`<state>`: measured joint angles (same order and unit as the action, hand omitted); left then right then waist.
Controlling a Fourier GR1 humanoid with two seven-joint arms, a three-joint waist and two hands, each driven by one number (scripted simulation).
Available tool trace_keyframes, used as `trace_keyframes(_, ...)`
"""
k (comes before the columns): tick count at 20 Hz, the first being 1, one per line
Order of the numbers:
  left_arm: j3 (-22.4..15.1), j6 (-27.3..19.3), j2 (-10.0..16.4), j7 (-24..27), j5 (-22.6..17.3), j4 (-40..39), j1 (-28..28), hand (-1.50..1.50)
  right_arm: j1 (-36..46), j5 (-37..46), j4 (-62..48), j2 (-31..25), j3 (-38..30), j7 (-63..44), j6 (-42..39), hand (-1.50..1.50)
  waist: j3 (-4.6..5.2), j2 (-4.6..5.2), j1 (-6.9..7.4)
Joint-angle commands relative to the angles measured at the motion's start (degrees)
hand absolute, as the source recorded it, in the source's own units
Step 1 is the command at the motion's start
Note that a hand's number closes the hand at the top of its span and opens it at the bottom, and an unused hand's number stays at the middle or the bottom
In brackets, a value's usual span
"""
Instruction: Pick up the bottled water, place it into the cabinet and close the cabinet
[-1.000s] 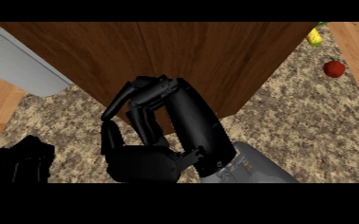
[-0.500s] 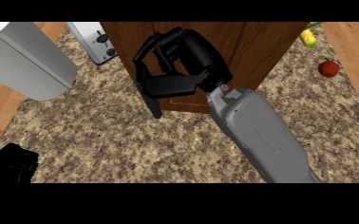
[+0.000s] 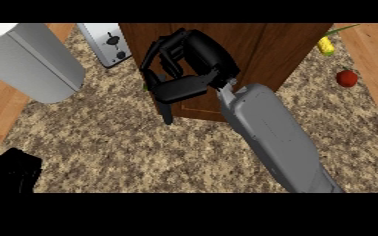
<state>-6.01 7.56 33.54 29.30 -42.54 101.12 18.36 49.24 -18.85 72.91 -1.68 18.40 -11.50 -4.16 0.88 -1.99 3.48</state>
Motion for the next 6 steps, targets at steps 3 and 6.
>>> trace_keyframes(3, 0.31, -0.96, -0.14, -1.77, -0.8, 0.68, -1.69, 1.5, 1.25, 0.86, -10.75, -6.82, -7.98, 2.37, 0.61, 1.5, -0.89, 3.34, -1.24)
trace_keyframes(6, -0.29, -1.79, -0.55, -1.71, 0.41, 0.98, -1.79, 1.5, 1.42, 0.46, -11.61, -7.27, -8.18, 3.32, -0.63, 1.5, -0.88, 3.34, -1.19)
